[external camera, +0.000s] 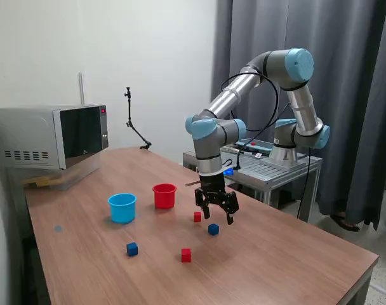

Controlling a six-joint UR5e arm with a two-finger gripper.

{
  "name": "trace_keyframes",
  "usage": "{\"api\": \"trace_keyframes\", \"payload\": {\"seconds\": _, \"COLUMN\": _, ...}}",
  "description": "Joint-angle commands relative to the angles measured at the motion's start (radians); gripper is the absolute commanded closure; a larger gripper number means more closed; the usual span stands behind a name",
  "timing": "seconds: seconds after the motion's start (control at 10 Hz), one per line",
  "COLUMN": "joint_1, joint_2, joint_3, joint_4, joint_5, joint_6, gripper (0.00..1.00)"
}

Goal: Place red objects in the red bin, and blue objects in the blue bin.

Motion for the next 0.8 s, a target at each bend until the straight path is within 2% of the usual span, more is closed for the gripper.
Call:
{"api": "trace_keyframes", "payload": {"seconds": 0.0, "joint_1": 0.001, "joint_2": 0.03, "joint_3": -0.009, "joint_4": 0.0, "joint_5": -0.006, "joint_6": 0.003, "gripper": 0.0}}
{"api": "trace_keyframes", "payload": {"seconds": 0.3, "joint_1": -0.025, "joint_2": 0.046, "joint_3": -0.001, "joint_4": -0.001, "joint_5": -0.04, "joint_6": 0.003, "gripper": 0.0}}
{"api": "trace_keyframes", "payload": {"seconds": 0.4, "joint_1": -0.03, "joint_2": 0.046, "joint_3": -0.001, "joint_4": -0.001, "joint_5": -0.061, "joint_6": 0.003, "gripper": 0.0}}
{"api": "trace_keyframes", "payload": {"seconds": 0.7, "joint_1": -0.03, "joint_2": 0.046, "joint_3": -0.004, "joint_4": -0.003, "joint_5": -0.056, "joint_6": 0.005, "gripper": 0.0}}
